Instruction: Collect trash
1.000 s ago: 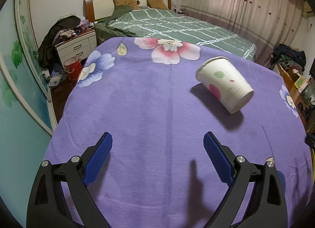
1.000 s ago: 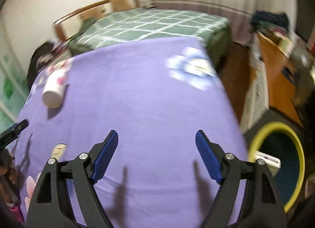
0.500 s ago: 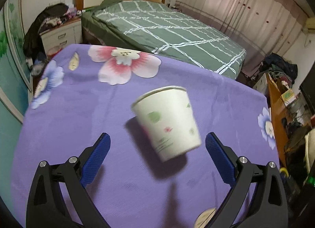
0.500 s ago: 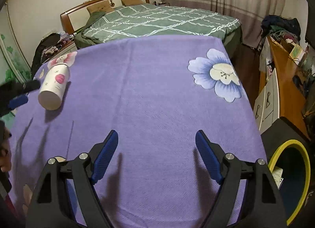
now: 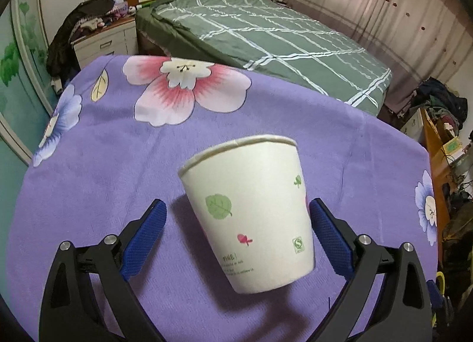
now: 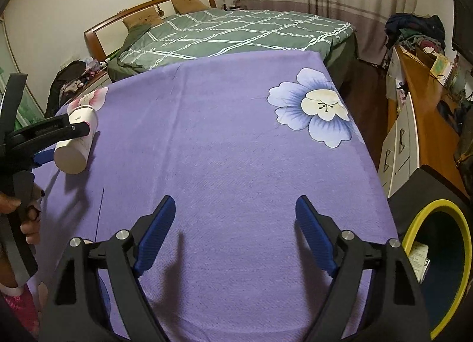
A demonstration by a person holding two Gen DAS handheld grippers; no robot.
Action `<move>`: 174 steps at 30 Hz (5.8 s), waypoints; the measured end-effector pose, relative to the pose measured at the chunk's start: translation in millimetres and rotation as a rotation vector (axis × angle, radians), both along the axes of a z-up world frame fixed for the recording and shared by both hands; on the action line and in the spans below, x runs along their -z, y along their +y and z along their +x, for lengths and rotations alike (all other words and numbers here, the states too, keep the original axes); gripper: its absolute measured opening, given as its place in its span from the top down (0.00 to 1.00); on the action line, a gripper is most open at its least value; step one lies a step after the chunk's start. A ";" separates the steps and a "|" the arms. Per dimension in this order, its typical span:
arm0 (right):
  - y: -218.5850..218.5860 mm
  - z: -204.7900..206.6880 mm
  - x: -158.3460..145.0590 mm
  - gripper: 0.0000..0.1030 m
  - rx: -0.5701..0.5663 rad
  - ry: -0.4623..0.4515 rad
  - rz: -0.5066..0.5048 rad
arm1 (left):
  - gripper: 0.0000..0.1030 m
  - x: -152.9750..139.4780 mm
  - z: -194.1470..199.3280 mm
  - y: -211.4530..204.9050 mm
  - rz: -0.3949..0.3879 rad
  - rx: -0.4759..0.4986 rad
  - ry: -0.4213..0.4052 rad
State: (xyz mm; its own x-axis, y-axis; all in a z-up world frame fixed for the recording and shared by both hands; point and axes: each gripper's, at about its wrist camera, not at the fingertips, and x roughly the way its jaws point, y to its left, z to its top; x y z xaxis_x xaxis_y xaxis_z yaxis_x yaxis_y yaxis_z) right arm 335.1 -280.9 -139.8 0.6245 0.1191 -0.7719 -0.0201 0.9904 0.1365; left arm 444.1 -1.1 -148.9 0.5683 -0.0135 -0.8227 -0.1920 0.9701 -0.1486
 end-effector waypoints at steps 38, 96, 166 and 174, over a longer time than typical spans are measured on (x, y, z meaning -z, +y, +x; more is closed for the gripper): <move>-159.6 -157.7 -38.4 0.18 0.235 -0.080 -0.081 | 0.32 -84.2 -156.5 -251.2 -0.019 0.602 -0.200; -114.8 -298.7 -102.8 0.14 0.136 -0.279 -0.090 | 0.05 -153.0 -398.6 -50.6 0.136 0.254 -0.510; -86.1 -304.2 -103.8 0.13 0.087 -0.282 -0.085 | 0.05 -132.1 -415.5 -39.8 0.153 0.210 -0.467; -85.9 -304.0 -103.1 0.12 0.085 -0.282 -0.082 | 0.05 -132.8 -416.1 -40.4 0.145 0.210 -0.464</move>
